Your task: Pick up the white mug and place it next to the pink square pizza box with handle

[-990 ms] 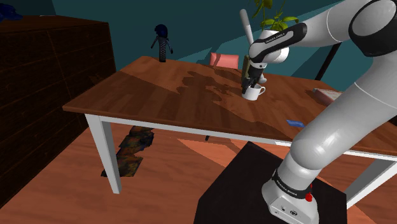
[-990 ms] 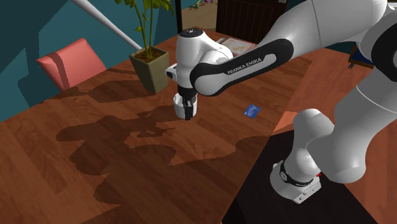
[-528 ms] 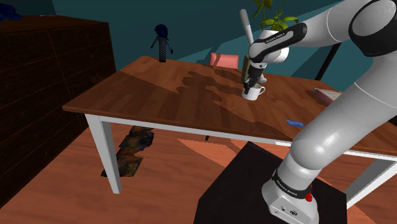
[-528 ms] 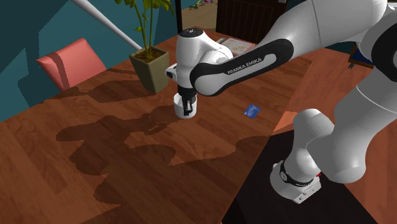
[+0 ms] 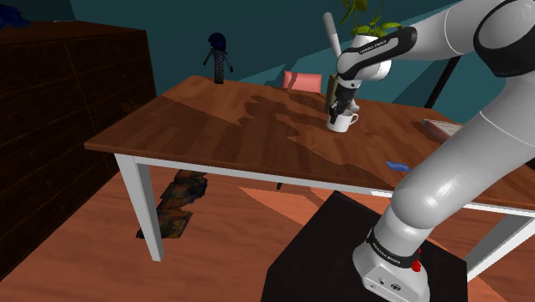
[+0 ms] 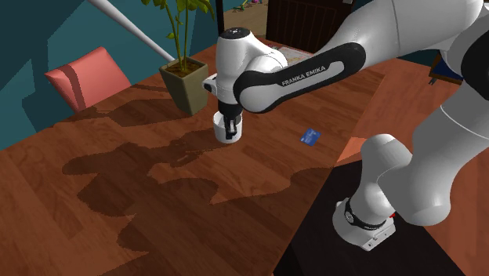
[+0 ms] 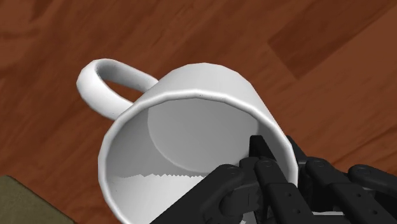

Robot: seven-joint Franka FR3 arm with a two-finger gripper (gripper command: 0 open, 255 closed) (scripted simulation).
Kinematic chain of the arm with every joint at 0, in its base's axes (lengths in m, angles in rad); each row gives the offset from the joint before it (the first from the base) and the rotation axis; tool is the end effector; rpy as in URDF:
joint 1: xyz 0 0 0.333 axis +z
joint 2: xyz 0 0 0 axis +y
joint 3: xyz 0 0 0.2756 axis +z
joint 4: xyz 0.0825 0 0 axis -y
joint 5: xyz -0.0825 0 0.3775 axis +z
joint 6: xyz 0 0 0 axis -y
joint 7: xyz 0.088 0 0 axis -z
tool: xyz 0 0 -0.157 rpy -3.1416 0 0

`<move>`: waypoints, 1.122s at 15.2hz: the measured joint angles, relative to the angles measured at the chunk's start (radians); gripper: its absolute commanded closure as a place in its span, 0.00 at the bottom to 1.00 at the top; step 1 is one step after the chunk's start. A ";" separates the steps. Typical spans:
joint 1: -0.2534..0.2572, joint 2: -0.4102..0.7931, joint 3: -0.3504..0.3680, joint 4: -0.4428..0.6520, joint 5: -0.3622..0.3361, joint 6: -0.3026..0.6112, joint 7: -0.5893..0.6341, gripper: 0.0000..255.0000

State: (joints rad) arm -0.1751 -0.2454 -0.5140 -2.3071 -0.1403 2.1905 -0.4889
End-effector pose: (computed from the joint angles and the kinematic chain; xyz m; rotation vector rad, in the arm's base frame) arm 0.3766 -0.3194 0.3549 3.0784 -0.1810 0.1330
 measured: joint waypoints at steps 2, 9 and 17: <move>-0.001 -0.013 0.004 0.017 -0.004 -0.029 0.002 1.00; -0.002 -0.044 0.018 0.084 -0.010 -0.125 0.009 1.00; 0.002 -0.063 0.034 0.176 -0.010 -0.234 0.015 1.00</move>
State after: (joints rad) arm -0.1728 -0.3079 -0.4801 -2.1316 -0.1501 1.9561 -0.4735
